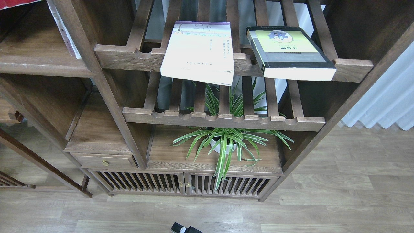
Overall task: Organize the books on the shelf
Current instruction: 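Place the red book upright on the side shelf with the left gripper, then raise the right gripper to the green book on the upper shelf, then grip the green book's front edge with the right gripper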
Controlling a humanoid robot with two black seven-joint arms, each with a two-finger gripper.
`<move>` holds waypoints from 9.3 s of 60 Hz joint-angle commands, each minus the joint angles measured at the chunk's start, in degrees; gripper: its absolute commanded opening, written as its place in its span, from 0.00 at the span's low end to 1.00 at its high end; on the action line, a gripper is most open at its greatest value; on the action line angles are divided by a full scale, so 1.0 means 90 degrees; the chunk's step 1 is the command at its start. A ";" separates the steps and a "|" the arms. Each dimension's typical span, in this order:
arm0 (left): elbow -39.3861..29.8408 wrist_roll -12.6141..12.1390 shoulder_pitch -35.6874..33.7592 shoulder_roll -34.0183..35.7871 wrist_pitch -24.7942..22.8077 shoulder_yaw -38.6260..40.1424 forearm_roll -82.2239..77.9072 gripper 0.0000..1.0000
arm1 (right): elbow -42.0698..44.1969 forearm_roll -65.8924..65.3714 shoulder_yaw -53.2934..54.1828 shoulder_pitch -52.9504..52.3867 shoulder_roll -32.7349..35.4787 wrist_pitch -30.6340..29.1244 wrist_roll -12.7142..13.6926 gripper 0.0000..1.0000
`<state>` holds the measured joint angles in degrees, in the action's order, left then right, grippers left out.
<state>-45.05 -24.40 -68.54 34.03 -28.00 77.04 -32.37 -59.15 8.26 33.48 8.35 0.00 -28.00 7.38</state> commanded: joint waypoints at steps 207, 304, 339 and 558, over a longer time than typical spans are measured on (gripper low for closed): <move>-0.4272 0.0299 0.9462 -0.2502 -0.0001 0.3520 0.2699 0.87 | -0.3994 0.0411 0.4376 0.0537 0.1807 0.0000 -0.1103 0.96; -0.4184 0.0309 0.9452 -0.2492 -0.0001 0.3520 0.2699 0.90 | -0.3838 0.0411 0.4679 -0.0703 0.2226 0.0000 -0.1035 0.95; -0.4155 0.0319 0.9462 -0.2482 -0.0001 0.3598 0.2708 0.91 | -0.3779 0.0450 0.4767 -0.0791 0.2510 0.0000 -0.1035 0.96; -0.4135 0.0319 0.9432 -0.2365 -0.0001 0.3774 0.2708 0.94 | -0.3701 0.0821 0.4640 -0.0957 0.2969 0.0000 -0.0742 0.69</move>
<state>-82.27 -21.53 16.35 12.74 -28.00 111.02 -8.00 -92.53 15.73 75.28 -0.58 26.39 -28.00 -0.15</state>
